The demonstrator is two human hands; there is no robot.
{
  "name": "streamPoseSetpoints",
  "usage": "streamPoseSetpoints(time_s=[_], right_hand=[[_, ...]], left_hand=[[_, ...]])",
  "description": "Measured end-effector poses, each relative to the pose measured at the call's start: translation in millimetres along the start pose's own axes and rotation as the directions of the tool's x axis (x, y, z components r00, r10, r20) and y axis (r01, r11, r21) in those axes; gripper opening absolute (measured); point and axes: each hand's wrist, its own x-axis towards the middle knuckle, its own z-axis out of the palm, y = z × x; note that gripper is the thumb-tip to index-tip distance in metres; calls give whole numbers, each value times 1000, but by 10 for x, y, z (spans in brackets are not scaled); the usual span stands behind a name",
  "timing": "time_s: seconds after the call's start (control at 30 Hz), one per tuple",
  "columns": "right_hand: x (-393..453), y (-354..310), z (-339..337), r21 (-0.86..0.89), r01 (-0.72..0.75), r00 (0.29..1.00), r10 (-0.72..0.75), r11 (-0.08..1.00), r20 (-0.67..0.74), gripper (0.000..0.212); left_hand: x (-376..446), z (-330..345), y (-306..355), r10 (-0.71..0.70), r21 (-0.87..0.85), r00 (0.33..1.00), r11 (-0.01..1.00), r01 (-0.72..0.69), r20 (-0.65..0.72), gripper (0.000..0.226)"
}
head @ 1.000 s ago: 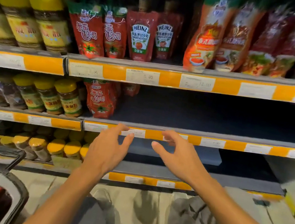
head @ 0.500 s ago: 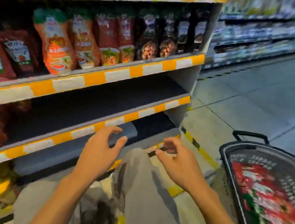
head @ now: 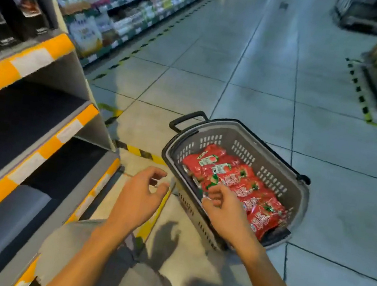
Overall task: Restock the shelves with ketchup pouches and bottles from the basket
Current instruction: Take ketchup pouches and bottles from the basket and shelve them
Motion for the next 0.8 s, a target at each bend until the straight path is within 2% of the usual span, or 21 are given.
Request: streamPoseSetpoints(time_s=[0.17,0.4,0.6,0.7,0.8], right_hand=[[324,532,-170,11,-186,977,186,982,-106,20],[652,1139,-331,43,-374,895,373,926,-246,39],[893,1531,-384,227,-560,721,604,797,-340,79],[964,1679,-342,336,-590,642,679,734,-357,83],[1059,1801,-326,424,-631,582,758,650,-296,87]], left_hand=[[563,624,93,64,52,979,996,-75,192,8],[1214,1459,50,90,128,909,980,-154,407,18],[1570,2245,16,4,177,812,975,-132,583,47],[1594,2623,-4,-5,167,764,977,-135,646,52],[1555,2958,-28,2,169,708,971,-172,706,56]])
